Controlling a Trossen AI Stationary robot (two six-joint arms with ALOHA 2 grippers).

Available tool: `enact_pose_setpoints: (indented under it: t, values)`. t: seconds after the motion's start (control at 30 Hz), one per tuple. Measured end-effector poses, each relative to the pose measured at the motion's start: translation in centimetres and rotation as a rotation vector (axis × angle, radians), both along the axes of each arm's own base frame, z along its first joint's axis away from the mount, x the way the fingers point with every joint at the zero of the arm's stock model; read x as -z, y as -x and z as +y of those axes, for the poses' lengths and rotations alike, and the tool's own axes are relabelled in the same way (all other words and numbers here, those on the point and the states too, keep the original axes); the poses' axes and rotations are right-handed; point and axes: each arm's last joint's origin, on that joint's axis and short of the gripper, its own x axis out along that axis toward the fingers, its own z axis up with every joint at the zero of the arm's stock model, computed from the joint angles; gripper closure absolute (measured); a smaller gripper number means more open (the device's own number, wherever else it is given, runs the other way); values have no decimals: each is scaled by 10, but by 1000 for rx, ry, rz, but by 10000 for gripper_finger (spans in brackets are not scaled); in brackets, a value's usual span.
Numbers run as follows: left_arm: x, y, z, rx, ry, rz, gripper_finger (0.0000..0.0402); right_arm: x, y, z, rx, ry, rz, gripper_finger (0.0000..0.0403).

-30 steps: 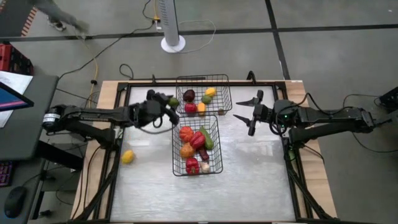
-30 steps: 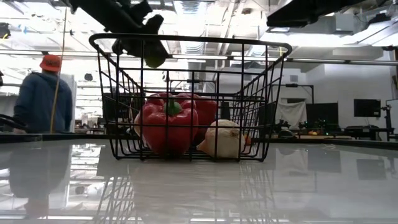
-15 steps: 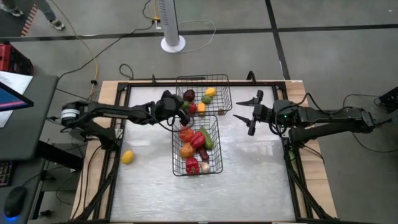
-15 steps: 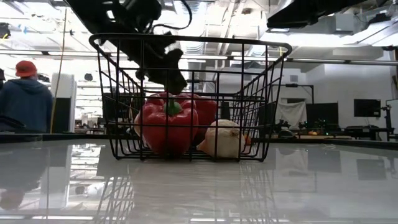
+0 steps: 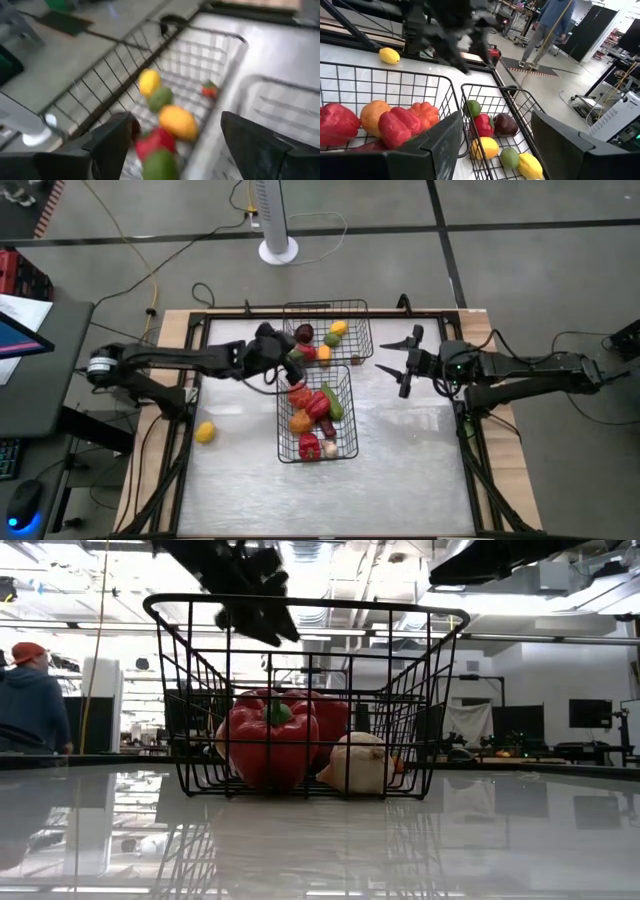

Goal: Sort produce into baskets
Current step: Put the yellow lemon into the top wire basket

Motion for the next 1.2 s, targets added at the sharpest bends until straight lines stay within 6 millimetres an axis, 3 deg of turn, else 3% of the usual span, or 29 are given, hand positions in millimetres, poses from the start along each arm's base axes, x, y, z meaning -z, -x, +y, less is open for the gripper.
enact_pose_setpoints:
  t: [0.13, 0.3, 0.47, 0.6, 0.87, 1.2]
  values:
    - [-10, 18, -41, 83, 85, 90, 126, 0, 0, -2, 9, 9, 4, 138]
    - [-17, 61, -97, 146, 270, 147, 150, 0, 1, -7, 34, 10, 2, 138]
    - [-16, 103, -142, 109, 503, 187, 162, -3, 0, -8, 41, 11, -23, 138]
    - [-8, 127, -169, 52, 561, 236, 166, -6, 0, -8, 38, 12, -64, 138]
    - [25, 157, -189, -214, 604, 474, 166, -10, -1, -4, 0, 10, -102, 138]
    - [41, 155, -198, -301, 565, 613, 167, -10, -1, -4, -3, 12, -105, 138]
